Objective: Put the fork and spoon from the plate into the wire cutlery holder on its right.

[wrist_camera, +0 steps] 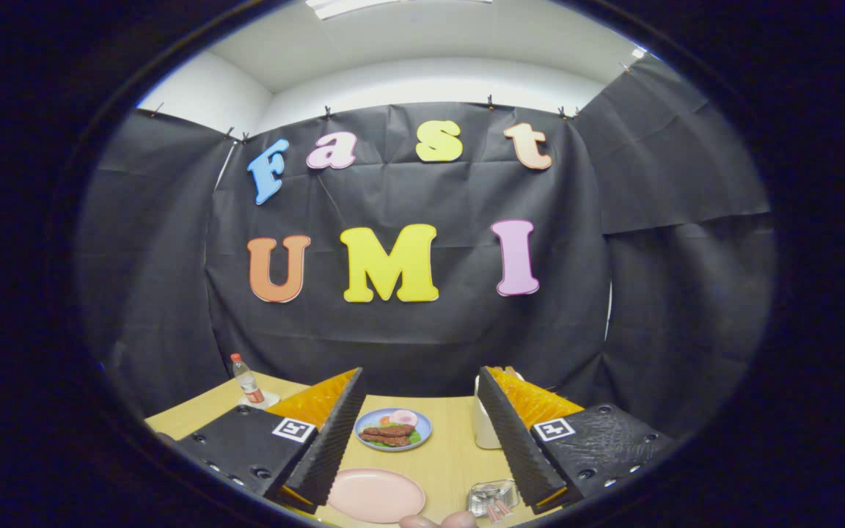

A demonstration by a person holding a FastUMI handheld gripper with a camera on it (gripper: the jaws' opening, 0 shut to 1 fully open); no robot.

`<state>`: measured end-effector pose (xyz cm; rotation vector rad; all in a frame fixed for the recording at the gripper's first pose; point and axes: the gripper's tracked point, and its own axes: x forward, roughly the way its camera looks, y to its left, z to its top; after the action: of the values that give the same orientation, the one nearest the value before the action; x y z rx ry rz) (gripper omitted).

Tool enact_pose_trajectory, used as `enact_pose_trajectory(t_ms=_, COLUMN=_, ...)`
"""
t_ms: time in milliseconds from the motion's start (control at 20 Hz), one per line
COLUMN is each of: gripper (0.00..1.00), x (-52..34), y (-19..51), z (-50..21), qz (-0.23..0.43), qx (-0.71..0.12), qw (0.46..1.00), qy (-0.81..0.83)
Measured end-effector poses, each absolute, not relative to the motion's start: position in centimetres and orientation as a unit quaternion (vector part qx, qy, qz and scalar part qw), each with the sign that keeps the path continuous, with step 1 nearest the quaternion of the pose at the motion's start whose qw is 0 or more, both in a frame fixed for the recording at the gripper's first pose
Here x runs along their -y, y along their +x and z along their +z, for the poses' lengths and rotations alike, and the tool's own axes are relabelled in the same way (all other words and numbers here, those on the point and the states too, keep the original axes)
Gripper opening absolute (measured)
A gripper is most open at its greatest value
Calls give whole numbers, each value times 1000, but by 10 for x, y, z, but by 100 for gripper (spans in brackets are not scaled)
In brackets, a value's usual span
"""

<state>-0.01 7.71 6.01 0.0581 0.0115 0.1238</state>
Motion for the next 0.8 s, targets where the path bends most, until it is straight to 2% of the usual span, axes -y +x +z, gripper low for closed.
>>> enact_pose_trajectory(t_ms=800, gripper=92, x=-85, y=-7, z=66, qz=72, qx=-21, qw=997, qy=25)
